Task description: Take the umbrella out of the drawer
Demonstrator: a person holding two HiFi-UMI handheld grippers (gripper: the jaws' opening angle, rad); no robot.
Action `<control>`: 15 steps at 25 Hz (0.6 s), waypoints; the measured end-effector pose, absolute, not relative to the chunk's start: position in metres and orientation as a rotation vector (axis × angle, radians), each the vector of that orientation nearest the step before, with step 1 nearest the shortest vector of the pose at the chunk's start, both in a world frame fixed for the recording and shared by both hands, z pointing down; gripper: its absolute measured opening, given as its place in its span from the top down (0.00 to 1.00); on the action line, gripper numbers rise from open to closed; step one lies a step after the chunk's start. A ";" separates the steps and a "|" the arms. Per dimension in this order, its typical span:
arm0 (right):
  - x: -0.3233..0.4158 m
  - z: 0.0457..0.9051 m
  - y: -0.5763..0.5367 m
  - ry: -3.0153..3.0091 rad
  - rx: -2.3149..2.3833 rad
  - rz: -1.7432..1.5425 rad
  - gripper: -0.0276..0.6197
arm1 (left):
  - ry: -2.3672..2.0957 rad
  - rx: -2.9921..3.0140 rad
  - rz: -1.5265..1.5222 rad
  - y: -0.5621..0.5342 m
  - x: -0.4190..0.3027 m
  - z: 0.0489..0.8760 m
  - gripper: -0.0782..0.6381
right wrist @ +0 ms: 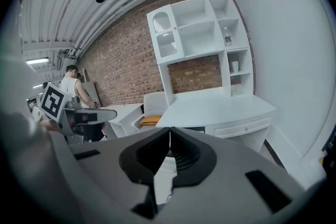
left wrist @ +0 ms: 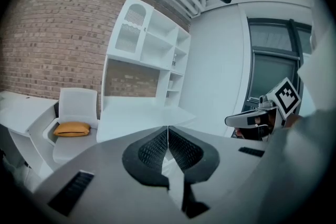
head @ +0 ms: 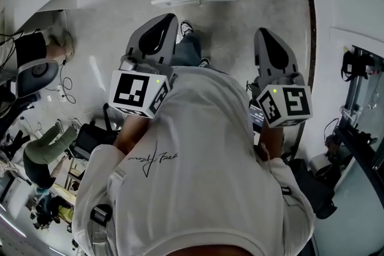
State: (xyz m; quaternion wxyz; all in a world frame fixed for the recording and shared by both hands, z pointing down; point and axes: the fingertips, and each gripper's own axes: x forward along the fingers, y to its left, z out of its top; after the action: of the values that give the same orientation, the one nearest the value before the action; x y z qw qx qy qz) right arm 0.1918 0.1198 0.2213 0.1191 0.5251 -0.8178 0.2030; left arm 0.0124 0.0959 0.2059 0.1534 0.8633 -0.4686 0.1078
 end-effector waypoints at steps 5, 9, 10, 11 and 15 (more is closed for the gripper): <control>0.184 0.219 0.093 -2.365 1.553 0.613 0.92 | -1.330 2.479 0.297 0.066 0.003 0.206 0.87; 0.169 0.216 0.072 -2.364 1.531 0.594 0.92 | -1.319 2.478 0.276 0.045 -0.007 0.209 0.87; 0.166 0.214 0.067 -2.364 1.523 0.585 0.92 | -1.319 2.479 0.263 0.041 -0.009 0.208 0.87; 0.162 0.212 0.062 -2.363 1.513 0.573 0.92 | -1.322 2.479 0.247 0.037 -0.012 0.207 0.87; 0.140 0.200 0.039 -2.378 1.452 0.498 0.92 | -1.350 2.468 0.185 0.020 -0.029 0.207 0.87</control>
State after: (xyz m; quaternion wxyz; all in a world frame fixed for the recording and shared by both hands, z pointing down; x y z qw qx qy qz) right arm 0.1397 0.0393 0.2001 0.1549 0.5068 -0.8301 0.1737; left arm -0.0287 0.0203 0.2065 0.1605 0.8642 -0.4725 0.0647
